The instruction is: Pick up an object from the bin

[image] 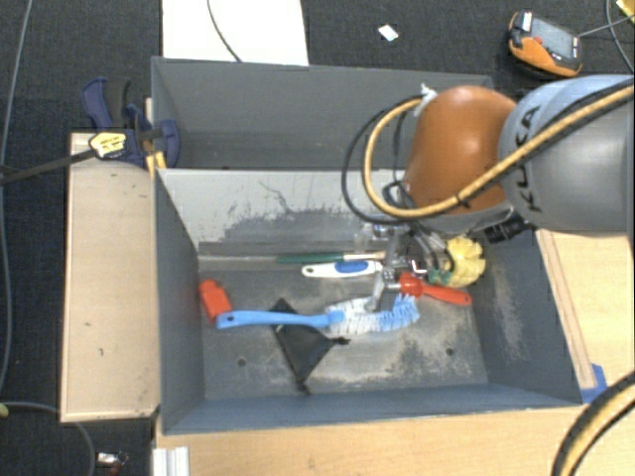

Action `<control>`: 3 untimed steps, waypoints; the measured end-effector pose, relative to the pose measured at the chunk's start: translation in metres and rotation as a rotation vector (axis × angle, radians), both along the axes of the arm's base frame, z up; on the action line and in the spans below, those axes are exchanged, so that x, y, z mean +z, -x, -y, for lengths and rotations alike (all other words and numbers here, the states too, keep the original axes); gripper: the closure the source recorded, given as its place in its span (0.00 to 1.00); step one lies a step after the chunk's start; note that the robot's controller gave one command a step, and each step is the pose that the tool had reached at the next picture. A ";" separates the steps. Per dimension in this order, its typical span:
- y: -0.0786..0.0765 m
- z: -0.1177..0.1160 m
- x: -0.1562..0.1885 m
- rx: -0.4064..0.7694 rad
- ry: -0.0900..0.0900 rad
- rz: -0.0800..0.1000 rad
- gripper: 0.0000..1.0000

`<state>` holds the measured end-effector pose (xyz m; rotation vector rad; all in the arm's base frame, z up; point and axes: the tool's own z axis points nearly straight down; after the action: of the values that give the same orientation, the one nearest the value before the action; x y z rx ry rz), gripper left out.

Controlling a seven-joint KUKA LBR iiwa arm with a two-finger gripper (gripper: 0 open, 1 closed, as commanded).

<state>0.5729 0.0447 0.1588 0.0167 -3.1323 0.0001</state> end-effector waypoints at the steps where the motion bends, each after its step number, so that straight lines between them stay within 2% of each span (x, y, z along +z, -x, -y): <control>1: -0.001 0.000 0.004 -0.002 0.000 0.007 0.00; 2: 0.015 0.034 -0.092 0.193 -0.002 -0.002 0.00; 3: 0.020 0.022 -0.038 0.316 -0.002 0.017 0.00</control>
Offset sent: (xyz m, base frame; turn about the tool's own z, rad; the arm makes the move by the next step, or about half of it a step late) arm -0.0127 -0.0336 -0.0888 -0.1937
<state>0.5533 0.0227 0.1209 0.5121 -3.1070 -0.0012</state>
